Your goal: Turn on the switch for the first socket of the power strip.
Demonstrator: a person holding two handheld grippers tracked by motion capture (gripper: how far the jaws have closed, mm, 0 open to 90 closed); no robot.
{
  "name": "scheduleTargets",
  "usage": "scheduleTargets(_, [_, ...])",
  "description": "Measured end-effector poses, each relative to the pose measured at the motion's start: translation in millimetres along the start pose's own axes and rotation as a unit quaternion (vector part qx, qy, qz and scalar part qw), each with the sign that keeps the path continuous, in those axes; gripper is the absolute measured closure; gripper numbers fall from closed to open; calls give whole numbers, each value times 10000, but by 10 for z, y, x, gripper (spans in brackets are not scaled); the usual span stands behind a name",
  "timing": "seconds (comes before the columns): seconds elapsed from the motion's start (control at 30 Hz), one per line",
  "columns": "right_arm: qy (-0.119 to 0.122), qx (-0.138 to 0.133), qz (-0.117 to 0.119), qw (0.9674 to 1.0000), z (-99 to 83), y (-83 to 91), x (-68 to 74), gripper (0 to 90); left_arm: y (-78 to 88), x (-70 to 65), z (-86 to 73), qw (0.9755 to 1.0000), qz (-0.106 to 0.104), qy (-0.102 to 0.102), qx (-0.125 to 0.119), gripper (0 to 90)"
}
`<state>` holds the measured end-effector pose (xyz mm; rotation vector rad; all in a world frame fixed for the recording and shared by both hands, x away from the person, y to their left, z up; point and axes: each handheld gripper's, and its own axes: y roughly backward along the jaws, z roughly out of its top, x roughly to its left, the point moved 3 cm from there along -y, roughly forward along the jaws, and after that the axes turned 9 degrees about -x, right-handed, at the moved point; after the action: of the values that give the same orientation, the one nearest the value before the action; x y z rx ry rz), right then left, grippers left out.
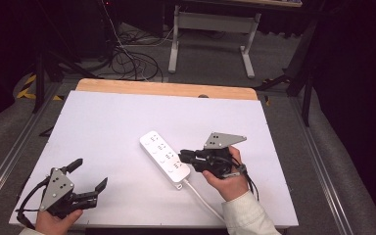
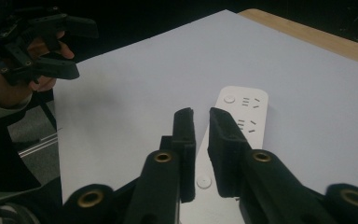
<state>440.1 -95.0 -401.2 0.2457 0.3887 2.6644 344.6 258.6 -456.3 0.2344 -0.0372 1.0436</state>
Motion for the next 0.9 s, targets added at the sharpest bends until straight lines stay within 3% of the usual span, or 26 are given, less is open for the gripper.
scheduleTargets(0.07, [14,120,-67,9999,-12,-60,6,900,0,0,-1,10000,-4,-10,10,96])
scheduleTargets(0.5, [209,596,-150,9979,-112,-304,47,900,-3,-5,-3,10000,-7,-24,11,97])
scheduleTargets(0.9, [77,907,-290,9954,-252,-522,10,900,-4,1,-4,10000,-6,-52,13,96])
